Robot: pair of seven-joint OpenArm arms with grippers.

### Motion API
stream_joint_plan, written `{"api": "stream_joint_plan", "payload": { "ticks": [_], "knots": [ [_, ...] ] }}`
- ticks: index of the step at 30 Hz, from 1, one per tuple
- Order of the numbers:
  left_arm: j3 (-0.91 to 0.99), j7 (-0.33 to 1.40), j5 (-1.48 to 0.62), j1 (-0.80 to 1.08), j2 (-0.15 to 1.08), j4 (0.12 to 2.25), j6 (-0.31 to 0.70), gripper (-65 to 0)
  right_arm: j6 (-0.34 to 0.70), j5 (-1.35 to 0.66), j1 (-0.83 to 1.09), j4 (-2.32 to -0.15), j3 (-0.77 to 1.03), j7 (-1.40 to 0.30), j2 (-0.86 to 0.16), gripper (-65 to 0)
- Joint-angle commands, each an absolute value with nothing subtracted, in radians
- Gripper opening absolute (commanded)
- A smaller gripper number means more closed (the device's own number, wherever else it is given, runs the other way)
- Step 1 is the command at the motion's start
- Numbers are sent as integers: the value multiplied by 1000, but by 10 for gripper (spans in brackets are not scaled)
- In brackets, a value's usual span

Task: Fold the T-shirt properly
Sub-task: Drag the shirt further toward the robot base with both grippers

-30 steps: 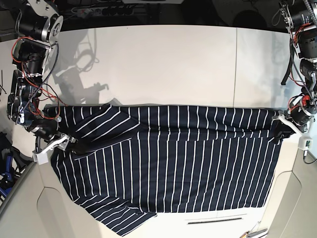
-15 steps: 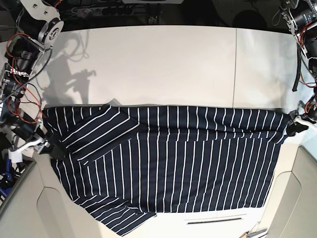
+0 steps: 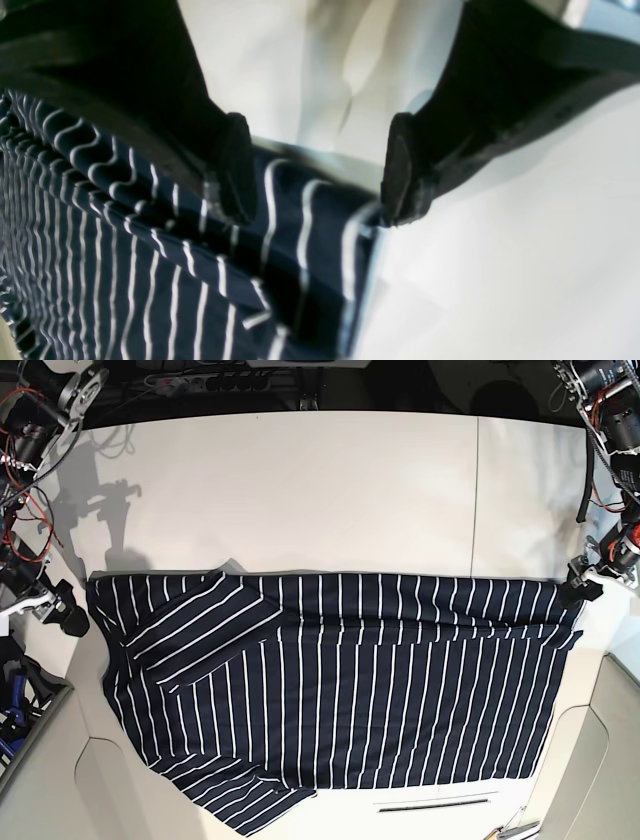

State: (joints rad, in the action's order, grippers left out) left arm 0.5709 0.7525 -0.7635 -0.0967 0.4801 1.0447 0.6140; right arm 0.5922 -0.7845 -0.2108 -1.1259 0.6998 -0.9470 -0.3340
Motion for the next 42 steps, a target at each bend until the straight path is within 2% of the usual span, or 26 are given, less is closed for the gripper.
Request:
{"api": "stream_joint_plan", "payload": {
  "ticks": [1, 4, 8, 30, 32, 36, 37, 38, 40, 42],
  "knots": [
    [575, 726, -781, -113, 495, 1059, 621, -231, 603, -807, -216, -1143, 701, -917, -350, -287],
    [575, 709, -733, -113, 471, 1058, 616, -230, 603, -787, -176, -1141, 701, -870, -341, -287],
    [575, 641, -699, -111, 456, 1037, 614, -230, 603, -766, -153, -1137, 687, -849, -327, -239],
    [575, 632, -690, -116, 429, 1016, 614, -233, 603, -736, -154, -1089, 569, -773, -240, -239],
    [575, 632, -691, -116, 429, 1016, 614, -267, 603, -736, -154, -1089, 569, -773, -237, -241],
    [575, 632, -691, -116, 429, 1016, 614, -476, 603, -736, -154, -1089, 569, -773, -236, -241],
    [575, 631, -691, -116, 429, 1016, 614, -523, 603, -733, -154, -1089, 569, -770, -236, -263],
    [575, 631, -692, -116, 429, 1016, 614, -566, 603, -726, -154, -1089, 569, -768, -236, -312],
    [575, 629, -691, -116, 429, 1016, 614, -643, 603, -714, -154, -1089, 569, -761, -235, -447],
    [575, 629, -691, -116, 430, 1016, 615, -650, 603, -715, -155, -1089, 569, -761, -235, -590]
  ]
}}
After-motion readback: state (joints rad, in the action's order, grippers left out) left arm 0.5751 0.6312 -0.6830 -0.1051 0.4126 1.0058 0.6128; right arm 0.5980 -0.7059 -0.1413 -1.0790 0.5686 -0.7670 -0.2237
